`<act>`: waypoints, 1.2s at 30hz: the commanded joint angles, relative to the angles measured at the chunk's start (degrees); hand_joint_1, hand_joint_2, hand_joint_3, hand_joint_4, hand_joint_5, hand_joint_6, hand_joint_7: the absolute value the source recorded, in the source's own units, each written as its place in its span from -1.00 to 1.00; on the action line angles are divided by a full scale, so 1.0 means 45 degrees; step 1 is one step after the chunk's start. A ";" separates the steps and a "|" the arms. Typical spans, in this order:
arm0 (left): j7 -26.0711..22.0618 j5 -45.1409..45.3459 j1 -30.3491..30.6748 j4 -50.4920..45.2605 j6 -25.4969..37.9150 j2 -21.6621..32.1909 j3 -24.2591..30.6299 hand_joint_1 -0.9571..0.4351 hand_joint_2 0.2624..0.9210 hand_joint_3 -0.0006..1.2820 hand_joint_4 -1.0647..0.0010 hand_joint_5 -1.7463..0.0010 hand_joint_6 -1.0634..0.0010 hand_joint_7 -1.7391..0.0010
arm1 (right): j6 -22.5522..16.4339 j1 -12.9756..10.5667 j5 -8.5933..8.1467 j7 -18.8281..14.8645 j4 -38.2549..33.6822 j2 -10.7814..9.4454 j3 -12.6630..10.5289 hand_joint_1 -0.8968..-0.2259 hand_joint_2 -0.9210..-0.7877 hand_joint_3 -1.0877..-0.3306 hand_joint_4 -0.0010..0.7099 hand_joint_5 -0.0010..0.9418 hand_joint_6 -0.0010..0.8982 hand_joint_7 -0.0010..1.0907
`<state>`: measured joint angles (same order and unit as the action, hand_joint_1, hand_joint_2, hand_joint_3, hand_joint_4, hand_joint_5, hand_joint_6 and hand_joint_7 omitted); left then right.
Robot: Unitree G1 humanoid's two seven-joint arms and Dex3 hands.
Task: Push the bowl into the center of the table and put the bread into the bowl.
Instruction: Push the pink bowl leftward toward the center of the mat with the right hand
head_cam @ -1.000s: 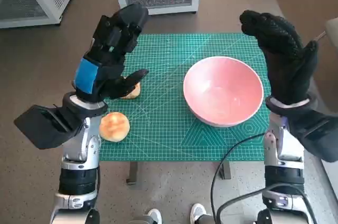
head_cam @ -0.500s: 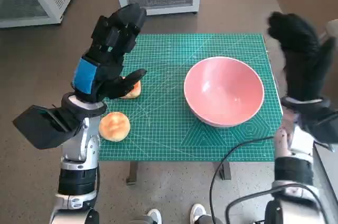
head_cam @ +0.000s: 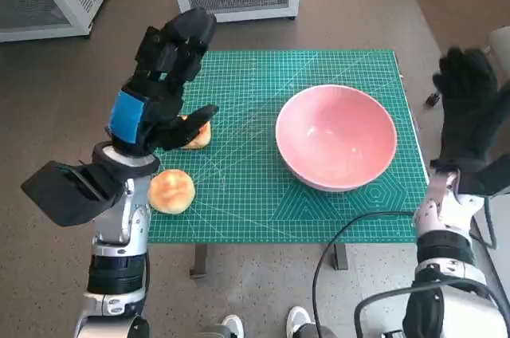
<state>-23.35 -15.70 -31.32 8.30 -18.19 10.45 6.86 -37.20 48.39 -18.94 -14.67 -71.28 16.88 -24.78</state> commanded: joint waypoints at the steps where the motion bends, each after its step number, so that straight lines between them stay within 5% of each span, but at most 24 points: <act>1: -0.0080 -0.0044 0.0138 -0.0035 -0.0096 0.0064 0.0030 -0.43 1.00 -0.58 0.70 1.00 1.00 0.27 | 0.0969 -0.0357 0.0119 0.0441 -0.0630 -0.0294 -0.0133 0.23 -1.00 -0.25 -0.34 -0.99 -0.88 0.09; 11: -0.0108 0.0093 0.0188 0.0114 -0.0233 0.0268 0.0138 -0.43 1.00 -0.59 0.69 0.99 1.00 0.28 | 0.2459 -0.0572 0.0295 0.0952 -0.0957 -0.0980 -0.0190 0.26 -1.00 -0.24 -0.36 -0.99 -0.86 0.04; 26: -0.0113 0.0238 0.0302 0.0313 -0.0569 0.0558 0.0266 -0.46 1.00 -0.55 0.69 0.99 1.00 0.31 | 0.3466 -0.0394 0.0052 0.0505 -0.0994 -0.2021 -0.0743 0.02 -1.00 0.05 -0.45 -1.00 -0.88 -0.16; 36: -0.0025 0.0208 0.0479 0.0282 -0.0528 0.0693 0.0386 -0.47 1.00 -0.56 0.68 0.99 1.00 0.33 | 0.3786 0.0020 -0.0305 0.0259 -0.0958 -0.2675 -0.1188 0.20 -1.00 -0.05 -0.44 -0.99 -0.82 -0.17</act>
<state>-23.66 -14.90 -30.08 9.81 -20.06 13.18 8.23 -21.51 48.02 -19.74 -13.11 -74.78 6.07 -29.41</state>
